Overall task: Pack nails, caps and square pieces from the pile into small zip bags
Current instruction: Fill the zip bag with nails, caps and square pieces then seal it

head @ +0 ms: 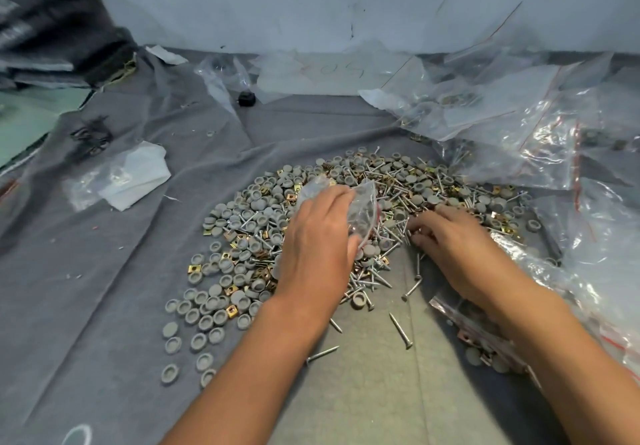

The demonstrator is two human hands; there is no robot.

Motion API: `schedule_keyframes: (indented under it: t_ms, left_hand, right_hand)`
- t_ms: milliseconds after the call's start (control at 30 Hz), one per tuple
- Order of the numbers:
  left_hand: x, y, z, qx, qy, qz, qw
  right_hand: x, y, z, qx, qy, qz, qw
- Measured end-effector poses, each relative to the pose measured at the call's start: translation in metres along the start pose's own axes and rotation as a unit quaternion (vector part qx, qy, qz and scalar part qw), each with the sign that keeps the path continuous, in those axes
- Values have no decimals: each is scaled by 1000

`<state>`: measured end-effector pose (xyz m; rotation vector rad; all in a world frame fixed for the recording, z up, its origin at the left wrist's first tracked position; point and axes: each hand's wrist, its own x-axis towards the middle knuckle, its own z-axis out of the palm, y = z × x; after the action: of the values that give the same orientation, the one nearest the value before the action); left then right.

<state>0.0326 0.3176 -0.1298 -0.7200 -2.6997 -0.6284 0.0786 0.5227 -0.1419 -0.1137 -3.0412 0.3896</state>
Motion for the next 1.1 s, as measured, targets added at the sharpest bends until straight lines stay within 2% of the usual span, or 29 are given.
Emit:
schedule_keyframes:
  t_ms: [233, 300, 400, 467, 600, 733, 900, 1000, 1100]
  left_hand:
    - [-3, 5, -3, -9, -6, 10, 1000]
    - [-3, 5, -6, -17, -10, 9, 1000]
    - [-4, 7, -11, -30, -11, 15, 999]
    - [-5, 9, -11, -33, -12, 21, 999]
    - [-4, 7, -6, -27, -17, 25, 999]
    - [-4, 6, -3, -37, -9, 28, 999]
    - [-3, 7, -5, -37, 2, 26, 999]
    - [-4, 8, -7, -44, 0, 28, 999]
    - [-5, 8, -10, -55, 1, 29, 998]
  right_hand:
    - [-2, -2, 1, 38, 8, -5, 999]
    - [-3, -3, 0, 63, 39, 6, 997]
    - [-5, -10, -5, 170, 114, 13, 979]
    - [-7, -19, -9, 202, 167, -32, 964]
    - [-8, -42, -12, 177, 247, -129, 944]
    - [-10, -49, -9, 151, 229, -130, 953]
    - [-13, -48, -12, 198, 251, -91, 943]
    - [-13, -53, -13, 180, 254, -110, 944]
    - [-15, -59, -8, 217, 233, -124, 940]
